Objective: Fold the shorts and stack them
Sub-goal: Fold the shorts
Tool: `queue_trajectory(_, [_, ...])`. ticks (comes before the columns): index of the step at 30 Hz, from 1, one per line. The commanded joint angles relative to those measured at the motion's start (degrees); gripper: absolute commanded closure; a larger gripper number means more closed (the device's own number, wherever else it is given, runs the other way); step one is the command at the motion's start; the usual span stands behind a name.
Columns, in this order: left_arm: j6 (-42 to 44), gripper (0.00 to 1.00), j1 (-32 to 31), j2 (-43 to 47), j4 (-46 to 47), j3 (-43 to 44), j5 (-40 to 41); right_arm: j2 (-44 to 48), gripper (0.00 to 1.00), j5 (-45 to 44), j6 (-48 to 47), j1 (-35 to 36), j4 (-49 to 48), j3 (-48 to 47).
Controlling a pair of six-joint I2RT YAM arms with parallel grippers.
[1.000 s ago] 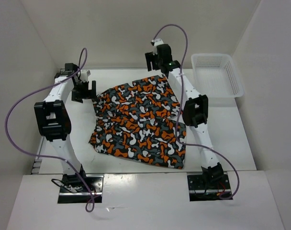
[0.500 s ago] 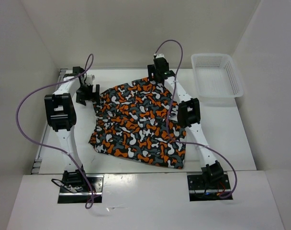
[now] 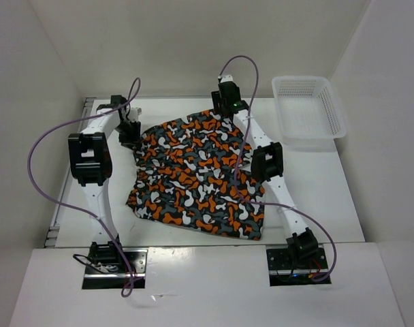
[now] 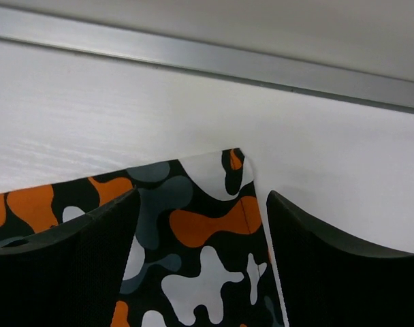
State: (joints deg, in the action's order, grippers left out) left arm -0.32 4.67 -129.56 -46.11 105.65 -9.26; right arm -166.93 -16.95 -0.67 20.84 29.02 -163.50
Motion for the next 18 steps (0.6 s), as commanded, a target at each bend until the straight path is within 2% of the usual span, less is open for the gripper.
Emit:
queue_trajectory(1, [0.32, 0.69, -1.5, 0.62, -4.07, -1.05, -4.01, -0.76, 0.22, 2.96, -2.15, 0.43, 2.35, 0.2])
queue_trajectory(2, [0.32, 0.97, -2.98, 1.49, -4.08, -1.66, -4.02, -0.76, 0.22, 2.98, -2.15, 0.43, 2.88, 0.2])
queue_trajectory(3, [0.32, 1.0, -3.69, 2.02, -4.77, -1.67, -4.02, -0.07, 0.22, 2.98, -2.15, 0.43, 2.89, 0.9])
queue_trajectory(5, [0.32, 1.0, -5.62, 4.65, -7.58, -4.81, -2.88, 0.55, 0.22, 4.2, -1.54, 0.43, 4.2, 1.95])
queue_trajectory(8, [0.32, 1.0, -12.03, 10.71, -8.12, -12.19, 2.81, 1.69, 0.21, 5.61, -0.92, 0.43, 5.43, 5.11])
queue_trajectory(10, [0.32, 1.0, -13.27, 13.54, -9.43, -17.92, 3.37, 2.48, 0.21, 6.83, -0.39, 0.43, 6.23, 6.78])
queue_trajectory(13, [0.32, 1.0, -13.28, 14.16, -11.45, -20.91, 1.96, 5.12, 0.28, 10.08, 0.32, 0.95, 8.95, 13.79])
queue_trajectory(16, [0.32, 1.0, -13.28, 14.68, -11.46, -22.06, -0.23, 8.02, 0.61, 11.49, 0.84, 0.96, 10.27, 19.6])
queue_trajectory(17, [0.32, 1.0, -13.28, 15.29, -11.98, -22.76, -1.8, 8.81, 0.8, 11.5, 0.84, 0.96, 10.79, 20.93])
queue_trajectory(18, [0.32, 1.0, -13.28, 15.91, -11.99, -22.76, -2.34, 10.64, 0.86, 11.5, 0.84, 0.96, 10.8, 22.16])
